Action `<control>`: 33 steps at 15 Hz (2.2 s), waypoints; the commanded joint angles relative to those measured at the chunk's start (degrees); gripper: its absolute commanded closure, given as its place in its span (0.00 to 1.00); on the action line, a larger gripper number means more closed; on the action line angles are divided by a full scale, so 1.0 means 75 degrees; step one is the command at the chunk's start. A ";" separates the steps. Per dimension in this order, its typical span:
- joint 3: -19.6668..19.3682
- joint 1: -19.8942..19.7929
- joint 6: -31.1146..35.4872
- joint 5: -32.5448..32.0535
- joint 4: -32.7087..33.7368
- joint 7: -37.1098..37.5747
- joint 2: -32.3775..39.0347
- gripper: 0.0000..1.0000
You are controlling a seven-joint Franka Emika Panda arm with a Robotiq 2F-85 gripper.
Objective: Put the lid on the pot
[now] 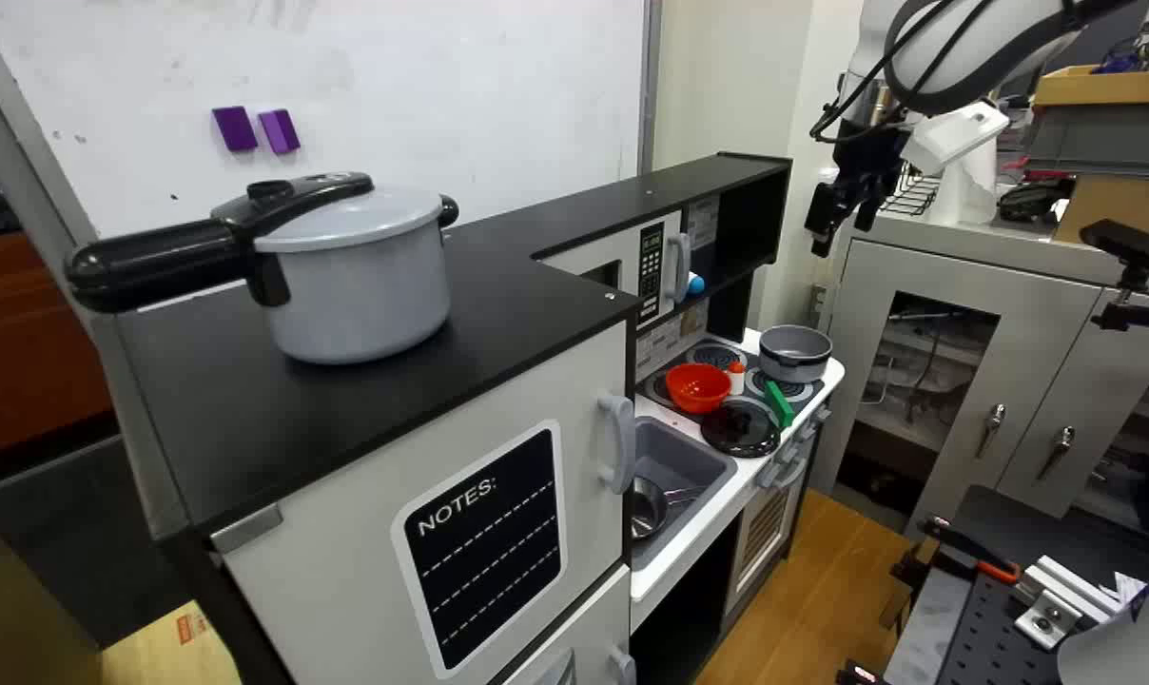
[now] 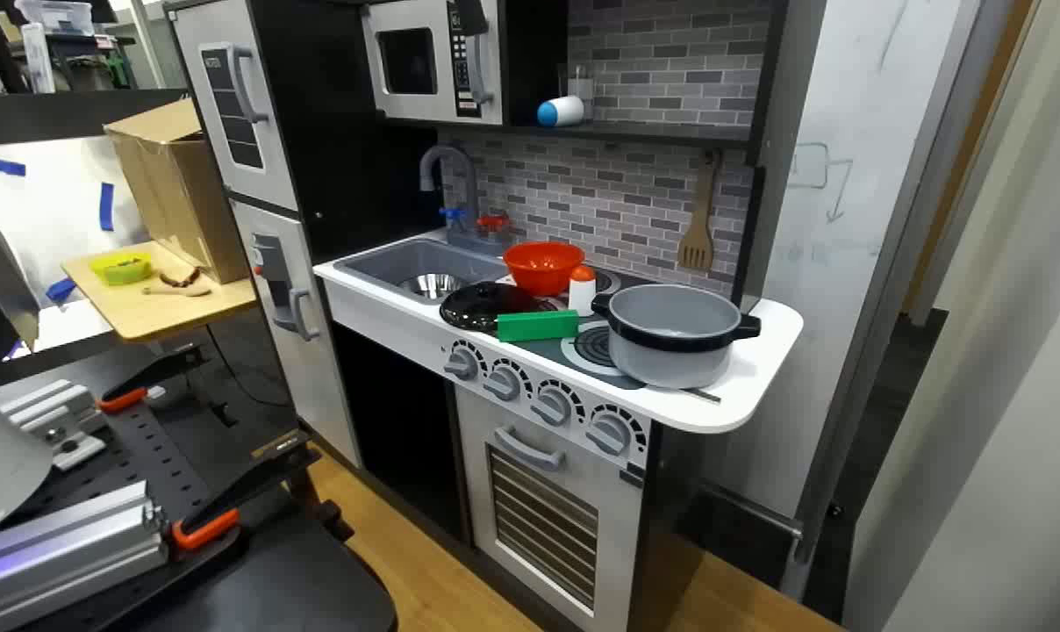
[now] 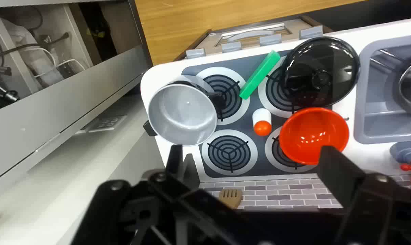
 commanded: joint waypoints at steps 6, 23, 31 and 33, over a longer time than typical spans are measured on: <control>-0.0008 0.0008 -0.0020 0.0001 0.0014 -0.0001 -0.0003 0.00; -0.0236 0.0925 -0.0141 0.1392 0.0270 -0.2007 0.0773 0.00; -0.0158 0.0871 -0.0061 0.1334 0.0139 -0.1805 0.0686 0.00; -0.0383 0.1070 -0.0334 0.1870 0.0128 -0.2474 0.0776 0.00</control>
